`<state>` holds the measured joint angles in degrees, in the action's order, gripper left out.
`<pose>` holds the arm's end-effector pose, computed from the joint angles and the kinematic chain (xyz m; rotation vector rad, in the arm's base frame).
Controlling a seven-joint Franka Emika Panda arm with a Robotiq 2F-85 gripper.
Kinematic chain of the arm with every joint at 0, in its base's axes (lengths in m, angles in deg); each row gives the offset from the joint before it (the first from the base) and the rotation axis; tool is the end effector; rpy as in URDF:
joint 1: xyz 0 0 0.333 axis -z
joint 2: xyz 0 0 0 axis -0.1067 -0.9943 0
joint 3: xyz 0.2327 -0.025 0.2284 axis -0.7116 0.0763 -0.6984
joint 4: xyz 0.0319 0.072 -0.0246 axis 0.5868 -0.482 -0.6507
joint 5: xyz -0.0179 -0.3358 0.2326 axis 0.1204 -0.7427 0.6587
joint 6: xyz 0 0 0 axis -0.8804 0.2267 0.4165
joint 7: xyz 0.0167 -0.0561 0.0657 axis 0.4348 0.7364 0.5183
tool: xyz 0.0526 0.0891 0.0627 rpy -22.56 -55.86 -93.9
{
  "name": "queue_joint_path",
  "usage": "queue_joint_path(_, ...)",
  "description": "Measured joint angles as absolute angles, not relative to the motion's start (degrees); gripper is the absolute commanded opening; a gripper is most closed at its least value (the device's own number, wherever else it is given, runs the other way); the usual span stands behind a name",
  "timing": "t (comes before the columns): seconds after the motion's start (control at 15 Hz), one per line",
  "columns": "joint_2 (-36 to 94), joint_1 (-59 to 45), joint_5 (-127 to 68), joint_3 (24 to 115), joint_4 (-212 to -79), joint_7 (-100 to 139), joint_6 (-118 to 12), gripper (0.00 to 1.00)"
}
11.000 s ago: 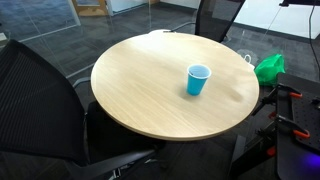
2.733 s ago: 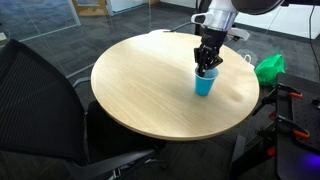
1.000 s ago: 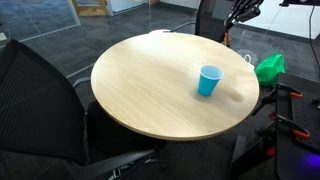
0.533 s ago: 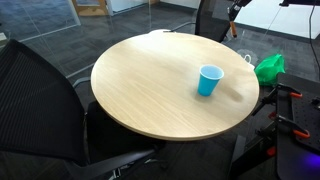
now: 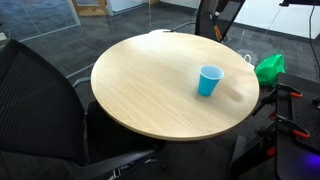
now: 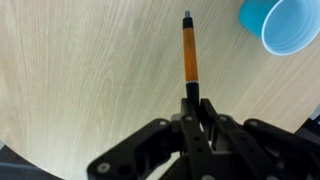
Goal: Pick up pen from cup and put it on the table.
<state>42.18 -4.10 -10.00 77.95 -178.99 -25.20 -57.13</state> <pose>0.5523 -0.1391 0.3581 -3.0009 -0.3662 -0.3412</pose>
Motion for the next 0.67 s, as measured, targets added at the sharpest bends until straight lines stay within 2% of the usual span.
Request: queue_joint_path(0.67, 22.0, 0.3, -14.7, 72.4, -162.7, -6.0, -55.9, 0.03)
